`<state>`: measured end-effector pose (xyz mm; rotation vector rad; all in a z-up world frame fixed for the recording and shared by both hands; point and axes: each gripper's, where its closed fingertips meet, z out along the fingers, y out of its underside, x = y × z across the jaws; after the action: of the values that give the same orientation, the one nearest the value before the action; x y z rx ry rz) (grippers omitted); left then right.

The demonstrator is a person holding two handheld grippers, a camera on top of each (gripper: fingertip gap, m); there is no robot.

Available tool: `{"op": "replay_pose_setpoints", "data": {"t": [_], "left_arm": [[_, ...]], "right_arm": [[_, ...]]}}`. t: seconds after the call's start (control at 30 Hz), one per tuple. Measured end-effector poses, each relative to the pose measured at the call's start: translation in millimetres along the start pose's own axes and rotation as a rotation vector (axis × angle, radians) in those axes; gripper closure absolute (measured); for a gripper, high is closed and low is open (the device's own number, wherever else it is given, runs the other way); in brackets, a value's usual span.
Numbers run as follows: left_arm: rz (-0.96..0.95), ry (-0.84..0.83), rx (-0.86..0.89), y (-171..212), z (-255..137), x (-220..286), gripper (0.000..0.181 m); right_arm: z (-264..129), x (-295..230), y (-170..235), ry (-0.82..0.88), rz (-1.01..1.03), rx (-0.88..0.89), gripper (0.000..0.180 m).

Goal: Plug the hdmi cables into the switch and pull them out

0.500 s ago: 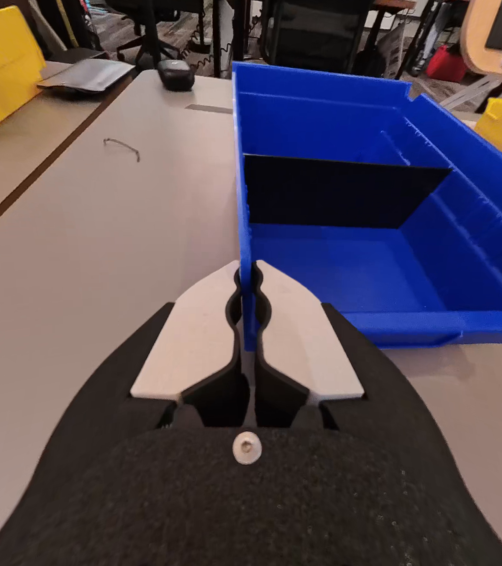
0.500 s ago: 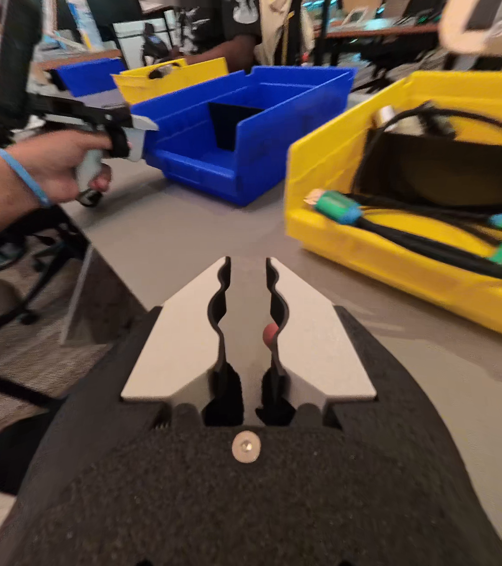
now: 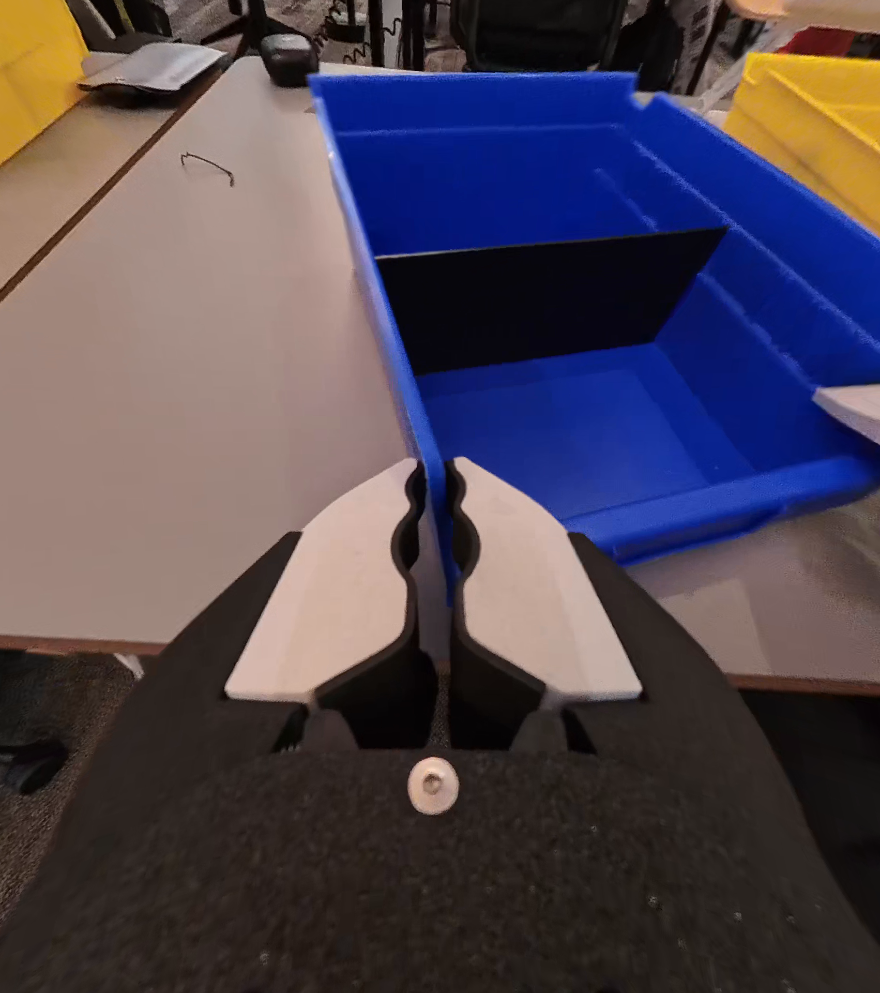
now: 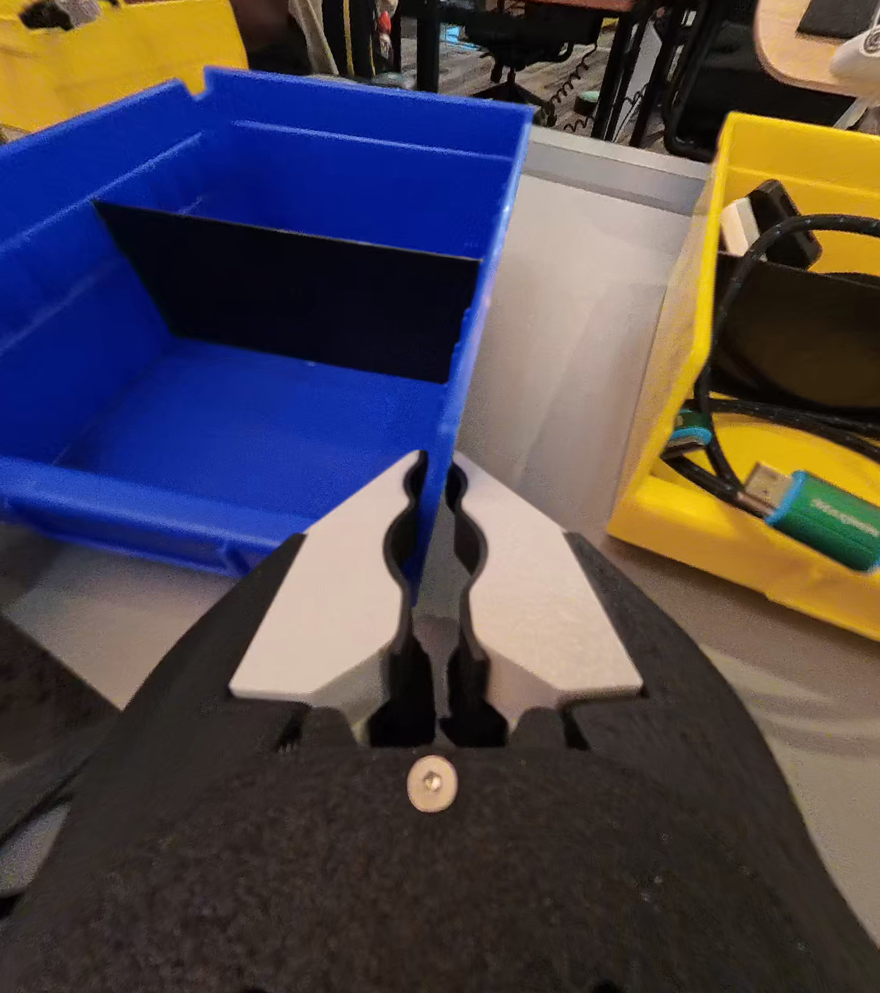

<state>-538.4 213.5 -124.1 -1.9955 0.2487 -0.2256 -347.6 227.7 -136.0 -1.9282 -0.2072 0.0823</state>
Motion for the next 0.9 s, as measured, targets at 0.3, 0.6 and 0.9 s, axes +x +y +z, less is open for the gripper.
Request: {"op": "replay_pose_setpoints", "data": {"t": [0.3, 0.6, 0.9], "left_arm": [[0.091, -0.155, 0.149, -29.4, -54.7, 7.8, 0.175], [0.199, -0.084, 0.461, -166.0, -93.0, 99.0, 0.175], [0.353, 0.208, 0.443, -199.4, -23.0, 323.1, 0.173]], "right_arm": [[-30.5, -8.4, -26.0, 0.002, -0.044, 0.034, 0.178], [-113.1, 76.1, -150.5, 0.136, -0.052, 0.329, 0.178], [-191.6, 295.6, -132.8, 0.417, 0.030, 0.392, 0.178]]}}
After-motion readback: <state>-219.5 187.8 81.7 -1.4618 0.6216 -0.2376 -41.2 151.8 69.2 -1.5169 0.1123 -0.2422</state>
